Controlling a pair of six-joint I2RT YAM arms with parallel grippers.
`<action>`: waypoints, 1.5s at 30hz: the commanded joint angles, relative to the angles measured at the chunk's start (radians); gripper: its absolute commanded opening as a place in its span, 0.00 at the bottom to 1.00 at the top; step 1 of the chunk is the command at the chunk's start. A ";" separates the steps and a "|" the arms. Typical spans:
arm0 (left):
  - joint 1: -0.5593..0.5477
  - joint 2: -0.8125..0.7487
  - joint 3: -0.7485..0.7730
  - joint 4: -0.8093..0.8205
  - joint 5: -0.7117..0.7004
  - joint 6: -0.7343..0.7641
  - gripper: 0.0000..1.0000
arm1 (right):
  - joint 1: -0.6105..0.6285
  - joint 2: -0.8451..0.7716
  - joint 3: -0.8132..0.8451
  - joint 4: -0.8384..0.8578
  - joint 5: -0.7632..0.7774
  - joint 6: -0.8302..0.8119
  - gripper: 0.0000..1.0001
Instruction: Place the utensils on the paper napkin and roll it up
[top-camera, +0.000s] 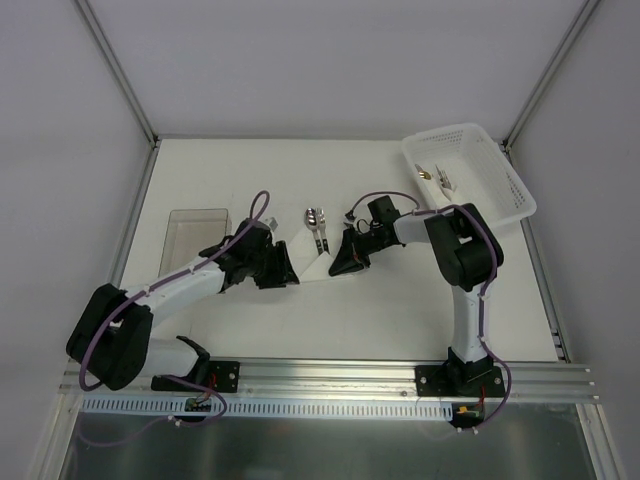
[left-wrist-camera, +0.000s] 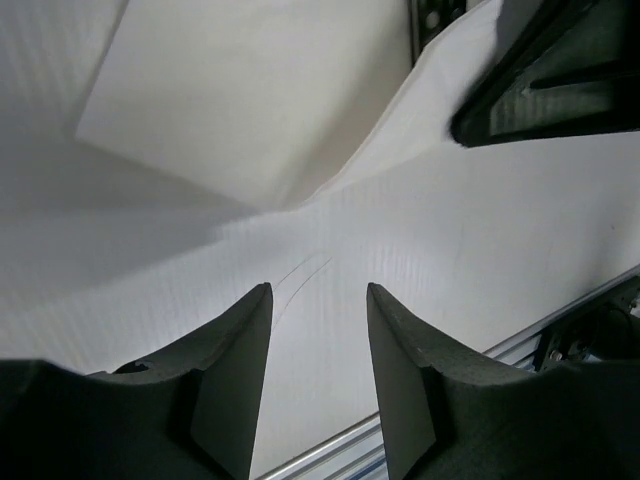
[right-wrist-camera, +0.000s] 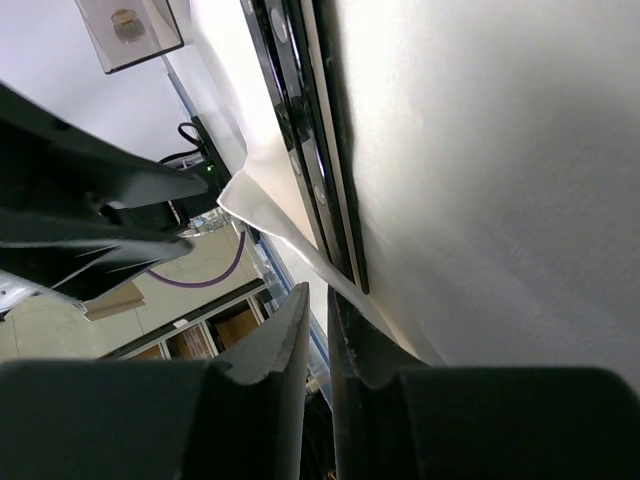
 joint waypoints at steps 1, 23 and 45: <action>-0.013 -0.102 -0.084 0.094 -0.062 -0.153 0.43 | -0.004 0.010 0.013 0.020 0.020 0.018 0.16; -0.101 0.320 0.130 0.341 -0.060 -0.283 0.10 | -0.011 0.013 0.005 0.020 0.020 0.027 0.14; -0.070 0.409 0.078 0.354 -0.073 -0.319 0.06 | -0.017 0.025 0.007 0.020 0.020 0.026 0.13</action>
